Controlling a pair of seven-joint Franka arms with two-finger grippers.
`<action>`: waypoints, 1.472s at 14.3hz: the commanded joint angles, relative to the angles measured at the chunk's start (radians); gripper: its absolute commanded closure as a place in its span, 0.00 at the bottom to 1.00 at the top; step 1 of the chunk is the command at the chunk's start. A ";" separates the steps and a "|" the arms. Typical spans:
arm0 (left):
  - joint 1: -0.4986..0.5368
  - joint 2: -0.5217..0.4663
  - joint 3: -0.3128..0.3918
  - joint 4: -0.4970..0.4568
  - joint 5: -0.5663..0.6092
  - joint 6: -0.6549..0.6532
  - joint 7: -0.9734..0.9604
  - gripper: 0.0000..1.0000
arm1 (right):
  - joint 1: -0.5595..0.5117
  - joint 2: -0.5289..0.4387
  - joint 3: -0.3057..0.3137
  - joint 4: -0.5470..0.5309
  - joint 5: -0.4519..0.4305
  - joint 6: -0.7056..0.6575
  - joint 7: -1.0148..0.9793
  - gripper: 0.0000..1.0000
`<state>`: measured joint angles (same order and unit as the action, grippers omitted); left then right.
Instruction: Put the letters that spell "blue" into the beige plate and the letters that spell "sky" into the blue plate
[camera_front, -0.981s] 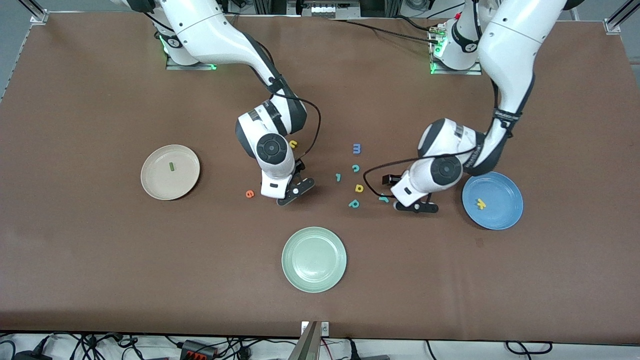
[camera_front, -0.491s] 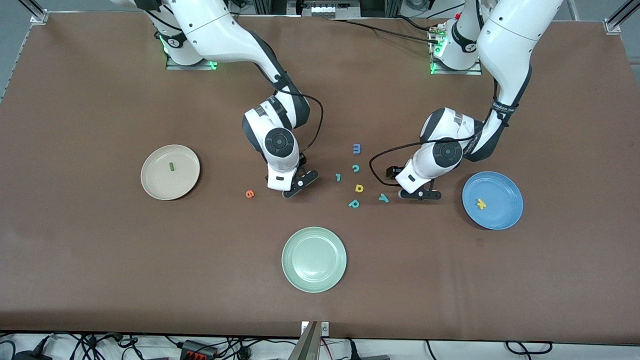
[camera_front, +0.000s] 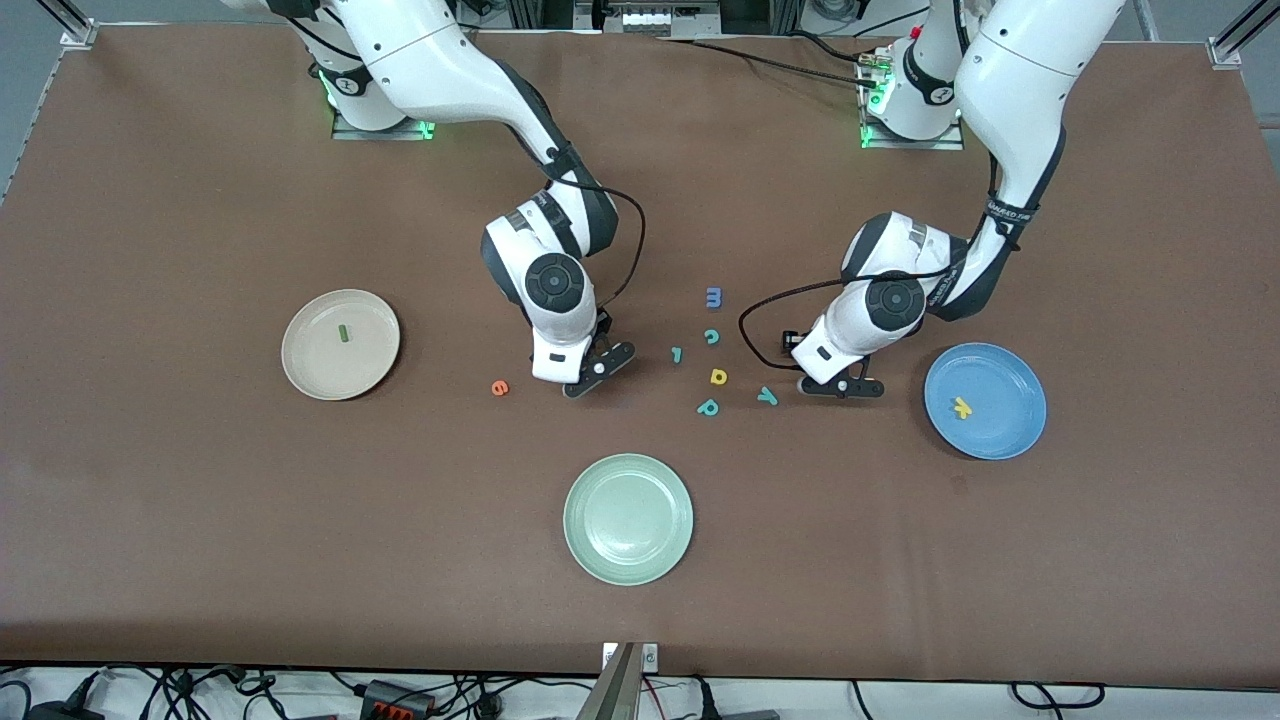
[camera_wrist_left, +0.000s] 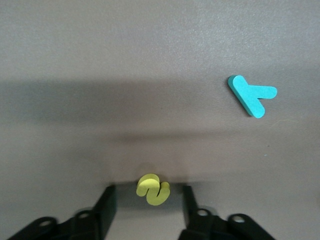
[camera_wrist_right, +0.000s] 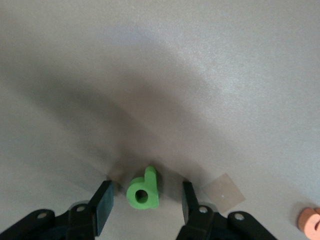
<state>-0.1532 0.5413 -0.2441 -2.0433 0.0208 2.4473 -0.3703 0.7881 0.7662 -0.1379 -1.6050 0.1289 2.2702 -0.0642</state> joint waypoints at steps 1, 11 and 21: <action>-0.002 -0.009 0.002 -0.021 0.022 0.041 -0.012 0.56 | 0.008 -0.016 -0.003 -0.023 -0.009 0.015 -0.016 0.40; 0.075 -0.089 0.003 0.034 0.133 -0.104 0.028 0.85 | 0.004 -0.025 -0.005 -0.023 -0.002 0.008 0.001 0.85; 0.401 -0.054 0.002 0.121 0.262 -0.197 0.452 0.85 | -0.071 -0.179 -0.227 -0.039 -0.002 -0.286 0.040 0.85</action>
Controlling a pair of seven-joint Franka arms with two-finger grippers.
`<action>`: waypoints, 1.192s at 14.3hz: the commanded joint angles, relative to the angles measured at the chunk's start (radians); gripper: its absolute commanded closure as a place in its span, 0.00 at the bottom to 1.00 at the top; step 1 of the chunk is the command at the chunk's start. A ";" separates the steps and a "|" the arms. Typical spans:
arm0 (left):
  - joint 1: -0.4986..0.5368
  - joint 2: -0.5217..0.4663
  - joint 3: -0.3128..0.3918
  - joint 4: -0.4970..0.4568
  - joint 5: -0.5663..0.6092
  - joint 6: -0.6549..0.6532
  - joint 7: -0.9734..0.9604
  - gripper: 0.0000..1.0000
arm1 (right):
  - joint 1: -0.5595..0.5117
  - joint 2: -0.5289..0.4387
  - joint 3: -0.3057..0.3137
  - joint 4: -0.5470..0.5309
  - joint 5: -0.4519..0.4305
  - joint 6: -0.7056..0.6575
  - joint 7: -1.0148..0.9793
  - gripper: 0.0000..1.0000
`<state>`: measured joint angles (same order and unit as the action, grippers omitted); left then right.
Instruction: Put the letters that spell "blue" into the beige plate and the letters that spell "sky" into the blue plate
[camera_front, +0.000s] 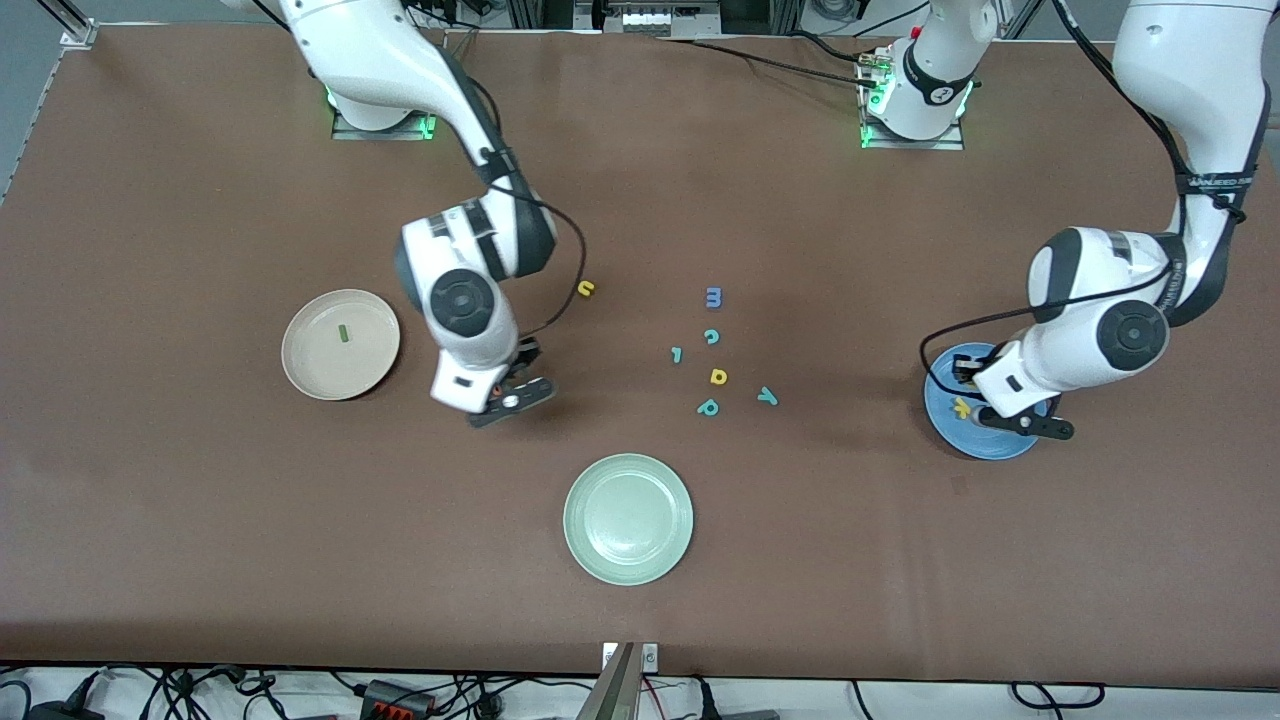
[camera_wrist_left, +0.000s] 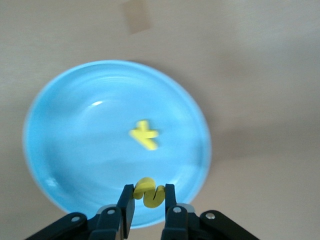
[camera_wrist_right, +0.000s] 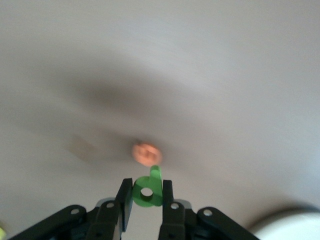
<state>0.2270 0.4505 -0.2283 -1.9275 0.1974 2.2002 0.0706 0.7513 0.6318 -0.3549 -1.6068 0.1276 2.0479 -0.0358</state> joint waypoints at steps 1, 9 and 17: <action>0.035 0.051 -0.016 0.005 0.092 0.064 0.011 0.82 | -0.061 -0.063 -0.012 -0.057 0.000 -0.096 0.013 0.85; 0.005 0.031 -0.130 0.112 0.086 -0.034 -0.003 0.00 | -0.227 -0.127 -0.013 -0.281 0.001 -0.101 0.013 0.84; -0.184 0.100 -0.174 0.266 -0.051 -0.088 -0.527 0.00 | -0.271 -0.129 -0.013 -0.322 0.014 -0.044 0.019 0.00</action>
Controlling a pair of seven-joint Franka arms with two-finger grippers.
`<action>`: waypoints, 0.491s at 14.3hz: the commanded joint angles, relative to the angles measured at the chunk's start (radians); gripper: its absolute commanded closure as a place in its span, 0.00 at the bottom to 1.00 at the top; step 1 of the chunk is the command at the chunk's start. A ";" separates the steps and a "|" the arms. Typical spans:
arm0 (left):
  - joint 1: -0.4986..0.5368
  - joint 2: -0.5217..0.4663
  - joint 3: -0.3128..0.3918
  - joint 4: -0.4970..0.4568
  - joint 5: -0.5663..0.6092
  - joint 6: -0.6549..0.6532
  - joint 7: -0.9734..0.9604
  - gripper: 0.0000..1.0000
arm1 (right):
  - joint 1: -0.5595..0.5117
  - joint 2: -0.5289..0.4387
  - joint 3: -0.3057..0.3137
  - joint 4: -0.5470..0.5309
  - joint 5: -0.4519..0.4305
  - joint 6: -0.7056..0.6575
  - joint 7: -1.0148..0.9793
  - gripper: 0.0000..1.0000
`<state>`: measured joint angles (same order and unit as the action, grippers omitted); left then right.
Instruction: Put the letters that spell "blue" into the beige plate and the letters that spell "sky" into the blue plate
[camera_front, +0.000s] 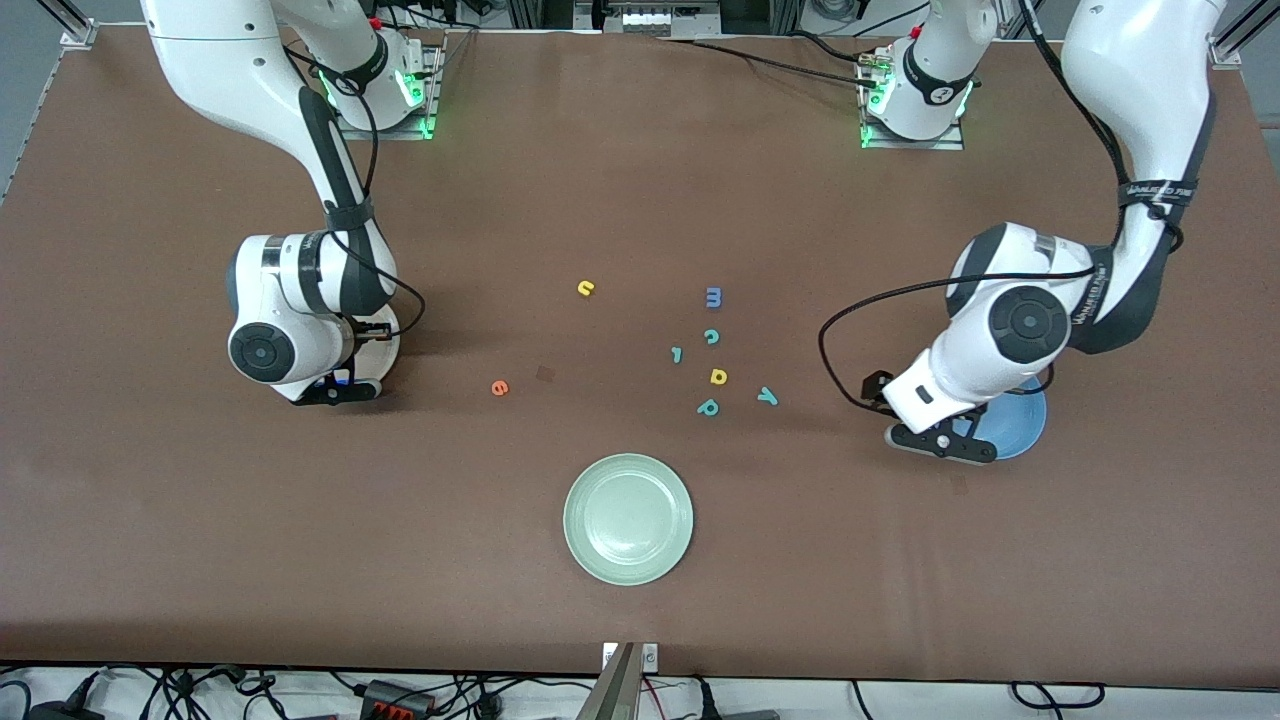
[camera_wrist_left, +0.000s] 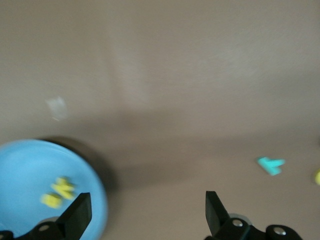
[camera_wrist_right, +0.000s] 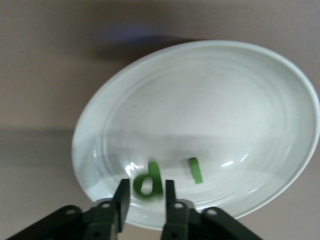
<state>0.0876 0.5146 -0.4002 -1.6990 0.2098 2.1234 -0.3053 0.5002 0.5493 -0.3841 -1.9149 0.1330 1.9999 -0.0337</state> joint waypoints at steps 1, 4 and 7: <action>-0.055 0.053 -0.002 0.039 -0.069 0.004 -0.228 0.00 | -0.012 -0.061 0.017 0.000 0.010 -0.001 0.018 0.00; -0.080 0.139 -0.002 0.050 -0.073 0.053 -0.259 0.00 | 0.076 -0.089 0.025 0.017 0.136 0.010 0.060 0.00; -0.182 0.171 0.014 0.096 -0.078 0.044 -0.331 0.00 | 0.213 -0.091 0.025 0.016 0.197 0.068 0.182 0.00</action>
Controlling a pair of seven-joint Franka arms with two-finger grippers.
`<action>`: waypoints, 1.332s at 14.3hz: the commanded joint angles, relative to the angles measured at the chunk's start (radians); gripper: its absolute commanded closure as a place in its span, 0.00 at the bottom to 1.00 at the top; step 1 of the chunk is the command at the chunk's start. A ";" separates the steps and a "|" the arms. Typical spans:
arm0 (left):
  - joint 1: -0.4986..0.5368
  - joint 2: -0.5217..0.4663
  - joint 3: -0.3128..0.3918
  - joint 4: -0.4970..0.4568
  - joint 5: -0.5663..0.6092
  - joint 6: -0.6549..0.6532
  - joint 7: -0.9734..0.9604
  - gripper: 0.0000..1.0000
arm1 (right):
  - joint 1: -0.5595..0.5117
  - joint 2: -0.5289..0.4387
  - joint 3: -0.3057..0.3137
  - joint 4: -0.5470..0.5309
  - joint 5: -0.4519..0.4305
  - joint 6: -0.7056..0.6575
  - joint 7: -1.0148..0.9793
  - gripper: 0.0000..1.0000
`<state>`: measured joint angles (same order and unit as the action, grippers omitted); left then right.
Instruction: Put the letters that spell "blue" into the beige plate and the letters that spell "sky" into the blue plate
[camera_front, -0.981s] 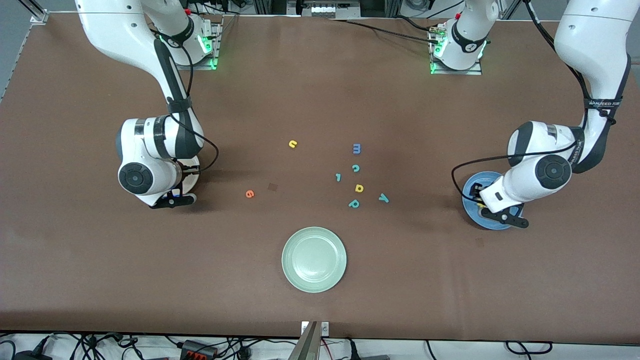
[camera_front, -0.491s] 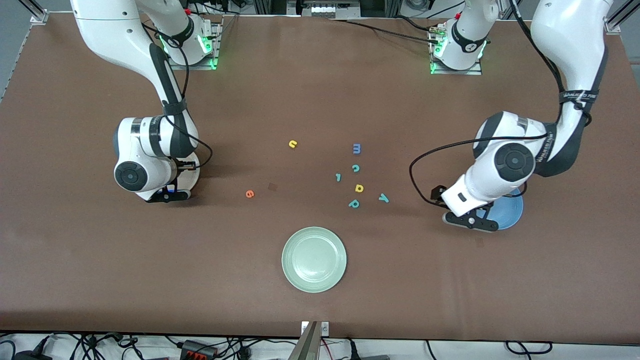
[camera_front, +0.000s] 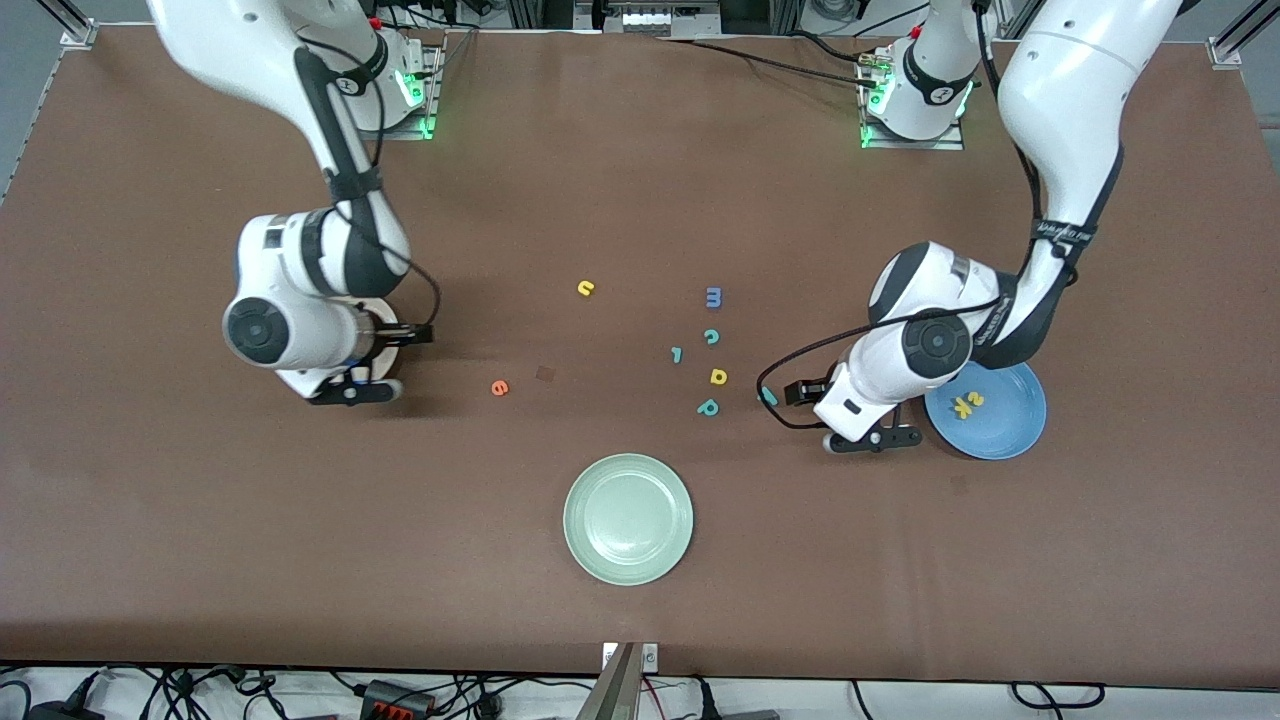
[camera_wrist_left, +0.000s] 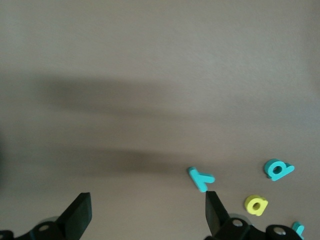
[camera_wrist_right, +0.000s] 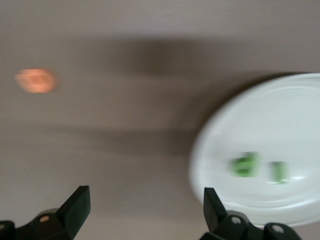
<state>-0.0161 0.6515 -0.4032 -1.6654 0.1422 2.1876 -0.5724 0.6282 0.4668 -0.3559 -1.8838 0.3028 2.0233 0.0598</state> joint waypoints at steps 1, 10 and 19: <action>-0.093 0.043 0.024 0.062 0.000 -0.011 -0.113 0.00 | 0.132 -0.005 -0.003 -0.014 0.039 0.069 0.174 0.00; -0.116 0.112 0.026 0.049 0.056 0.092 -0.176 0.30 | 0.444 0.064 -0.003 -0.020 0.039 0.264 -0.024 0.00; -0.113 0.123 0.030 0.003 0.057 0.127 -0.179 0.39 | 0.499 0.102 -0.003 -0.029 0.033 0.279 -0.244 0.38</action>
<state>-0.1210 0.7818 -0.3814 -1.6456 0.1768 2.3000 -0.7271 1.0989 0.5662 -0.3494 -1.8986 0.3289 2.2910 -0.1512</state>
